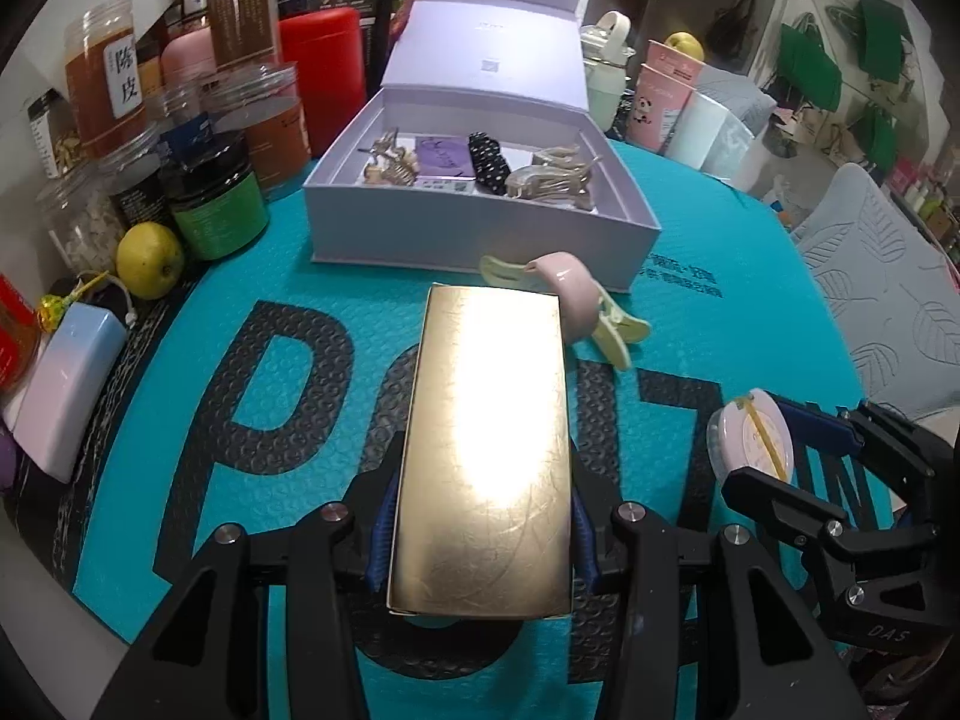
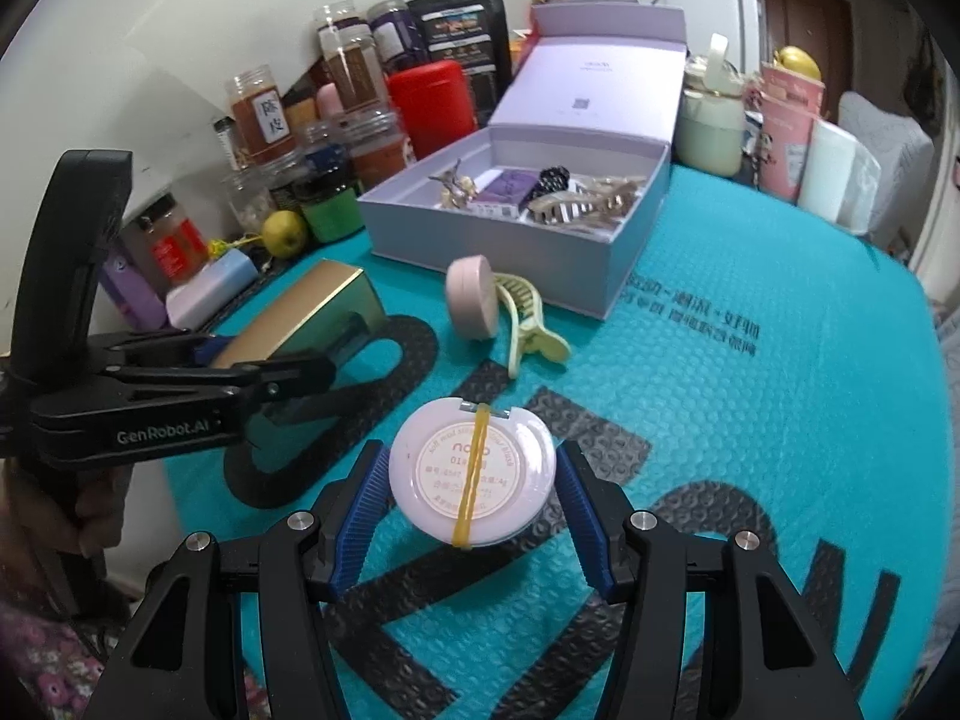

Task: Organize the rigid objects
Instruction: 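Lift and carry the gold box and pink compact toward the lavender gift box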

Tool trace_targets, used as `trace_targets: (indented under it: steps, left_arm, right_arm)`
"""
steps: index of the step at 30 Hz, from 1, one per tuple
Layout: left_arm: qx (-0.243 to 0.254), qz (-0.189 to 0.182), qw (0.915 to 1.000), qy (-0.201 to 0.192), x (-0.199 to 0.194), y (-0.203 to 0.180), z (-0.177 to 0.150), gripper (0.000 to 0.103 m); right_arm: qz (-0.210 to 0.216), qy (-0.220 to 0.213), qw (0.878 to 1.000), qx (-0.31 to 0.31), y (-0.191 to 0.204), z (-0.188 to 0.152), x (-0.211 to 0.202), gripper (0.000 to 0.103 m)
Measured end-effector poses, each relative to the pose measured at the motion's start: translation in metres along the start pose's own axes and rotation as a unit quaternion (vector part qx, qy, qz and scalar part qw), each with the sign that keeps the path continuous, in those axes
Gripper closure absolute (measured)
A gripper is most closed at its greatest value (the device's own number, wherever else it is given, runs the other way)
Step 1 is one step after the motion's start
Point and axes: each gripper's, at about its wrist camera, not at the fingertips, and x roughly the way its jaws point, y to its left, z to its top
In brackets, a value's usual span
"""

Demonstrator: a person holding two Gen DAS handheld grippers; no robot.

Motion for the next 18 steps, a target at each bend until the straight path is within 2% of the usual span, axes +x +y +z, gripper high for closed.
trace_targets:
  steps: [11,18]
  left_arm:
    - [0.020,-0.002,0.9996,-0.022,-0.015,-0.011,0.017,0.058]
    - [0.030,-0.007,0.9989,-0.036,-0.022,-0.017,0.031,0.058]
  right_arm:
    - [-0.013,-0.019,0.999,-0.028,0.005,0.016,-0.013,0.047]
    - [0.002,-0.028,0.999,-0.033,0.003,0.032,-0.020,0.047]
